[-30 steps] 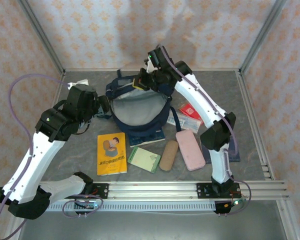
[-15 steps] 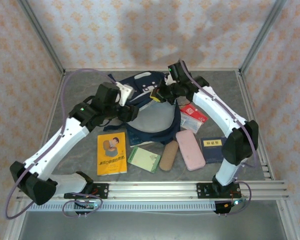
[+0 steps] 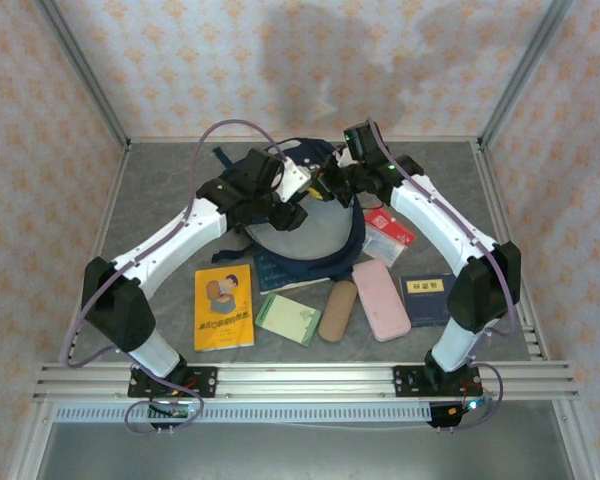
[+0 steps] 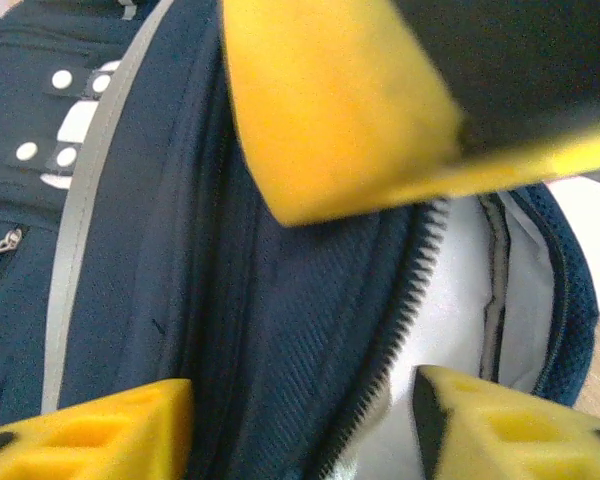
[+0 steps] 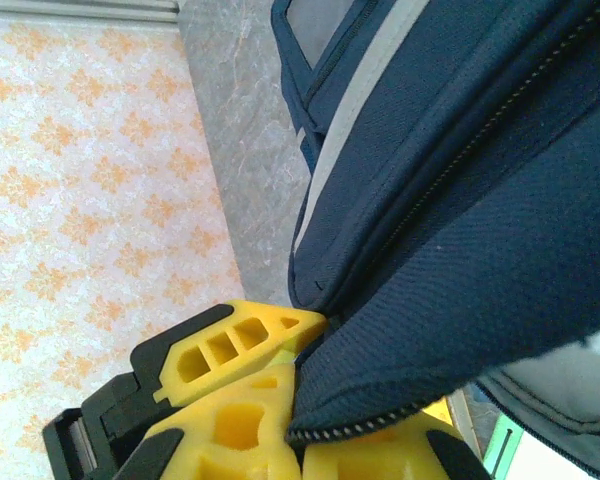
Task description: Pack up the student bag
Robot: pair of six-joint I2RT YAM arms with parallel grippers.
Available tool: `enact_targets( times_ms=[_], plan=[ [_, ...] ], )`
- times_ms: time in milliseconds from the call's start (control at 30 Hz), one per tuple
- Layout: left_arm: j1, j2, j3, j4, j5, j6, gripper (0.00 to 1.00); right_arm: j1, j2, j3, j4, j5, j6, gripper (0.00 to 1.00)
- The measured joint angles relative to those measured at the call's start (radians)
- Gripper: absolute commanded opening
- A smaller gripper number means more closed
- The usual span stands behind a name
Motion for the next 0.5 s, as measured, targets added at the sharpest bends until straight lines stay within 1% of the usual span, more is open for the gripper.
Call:
enact_targets(
  times_ms=[33, 67, 100, 133, 233, 267, 300, 333, 367, 433, 500],
  plan=[
    [0.0, 0.016, 0.021, 0.002, -0.006, 0.006, 0.17, -0.001, 0.0, 0.0, 0.001, 0.0, 0.001, 0.0],
    [0.0, 0.03, 0.04, 0.002, -0.007, 0.011, 0.07, -0.001, 0.0, 0.0, 0.004, 0.002, 0.001, 0.0],
    [0.0, 0.038, 0.05, 0.002, -0.007, 0.015, 0.01, -0.002, -0.001, 0.0, 0.009, 0.006, 0.005, 0.0],
    [0.0, 0.045, 0.055, 0.002, -0.002, 0.023, 0.0, -0.004, -0.002, 0.0, 0.011, 0.013, 0.008, 0.02],
    [-0.002, 0.052, 0.06, 0.007, 0.012, 0.022, 0.0, -0.01, -0.01, 0.0, 0.002, 0.038, 0.012, 0.37],
    [-0.002, 0.052, 0.061, 0.018, 0.013, 0.019, 0.0, -0.013, -0.021, -0.004, -0.014, 0.052, 0.014, 0.46],
    [0.002, 0.05, 0.062, 0.026, 0.011, 0.015, 0.0, -0.017, -0.032, -0.011, -0.023, 0.064, 0.019, 0.5],
    [0.006, 0.05, 0.063, 0.031, 0.011, 0.0, 0.0, -0.023, -0.053, -0.021, -0.031, 0.078, 0.018, 0.54],
    [0.011, 0.05, 0.063, 0.034, 0.008, -0.008, 0.0, -0.029, -0.076, -0.031, -0.037, 0.09, 0.016, 0.55],
    [0.018, 0.05, 0.065, 0.033, -0.005, -0.042, 0.0, -0.038, -0.137, -0.042, -0.05, 0.119, 0.003, 0.55],
    [0.019, 0.051, 0.072, 0.03, -0.024, -0.086, 0.0, -0.04, -0.198, -0.042, -0.059, 0.146, -0.019, 0.52]
  ],
)
